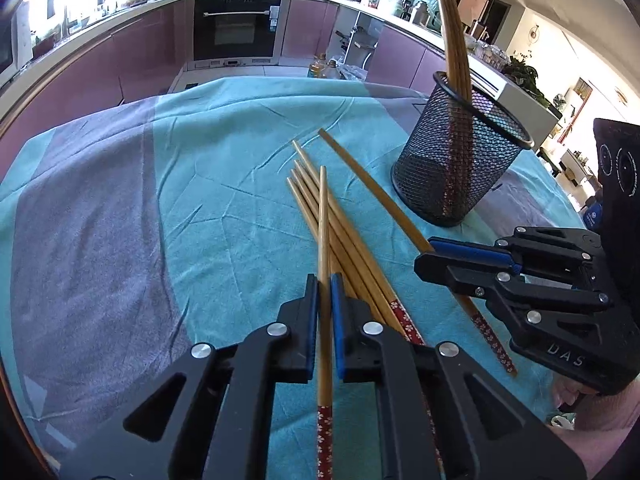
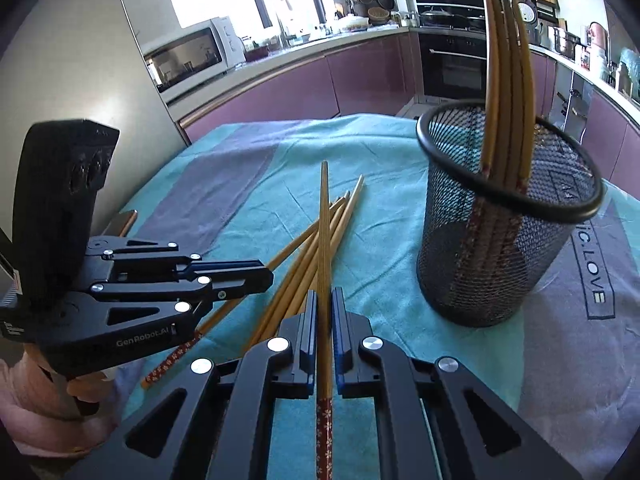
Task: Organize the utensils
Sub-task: 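Lift the chopsticks off the cloth with both tools, then carry both held chopsticks upright over the black mesh cup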
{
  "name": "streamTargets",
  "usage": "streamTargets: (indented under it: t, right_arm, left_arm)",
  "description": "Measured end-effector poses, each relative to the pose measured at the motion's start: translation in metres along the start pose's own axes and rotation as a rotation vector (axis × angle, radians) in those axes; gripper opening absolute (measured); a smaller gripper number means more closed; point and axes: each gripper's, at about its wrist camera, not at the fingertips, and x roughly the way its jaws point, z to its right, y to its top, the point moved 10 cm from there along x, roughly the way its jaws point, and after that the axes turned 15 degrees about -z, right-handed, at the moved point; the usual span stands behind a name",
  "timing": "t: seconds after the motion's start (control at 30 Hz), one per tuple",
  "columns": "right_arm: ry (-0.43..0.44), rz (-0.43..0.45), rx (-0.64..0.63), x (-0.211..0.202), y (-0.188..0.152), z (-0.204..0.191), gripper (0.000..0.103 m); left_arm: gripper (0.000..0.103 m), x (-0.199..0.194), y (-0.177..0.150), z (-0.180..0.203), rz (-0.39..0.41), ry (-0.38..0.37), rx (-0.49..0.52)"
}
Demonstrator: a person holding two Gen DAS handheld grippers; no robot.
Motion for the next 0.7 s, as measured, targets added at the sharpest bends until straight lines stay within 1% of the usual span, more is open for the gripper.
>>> streamTargets:
  t: [0.4,0.7]
  right_arm:
    - [0.014,0.072,0.002,-0.032,0.000,-0.001,0.006]
    - [0.016,0.121,0.013,-0.056,-0.003,0.004,0.006]
  left_arm:
    - [0.007,-0.040,-0.004,0.013,0.080,-0.037,0.028]
    - [0.007,-0.064,-0.005,0.023,0.117,-0.066,0.048]
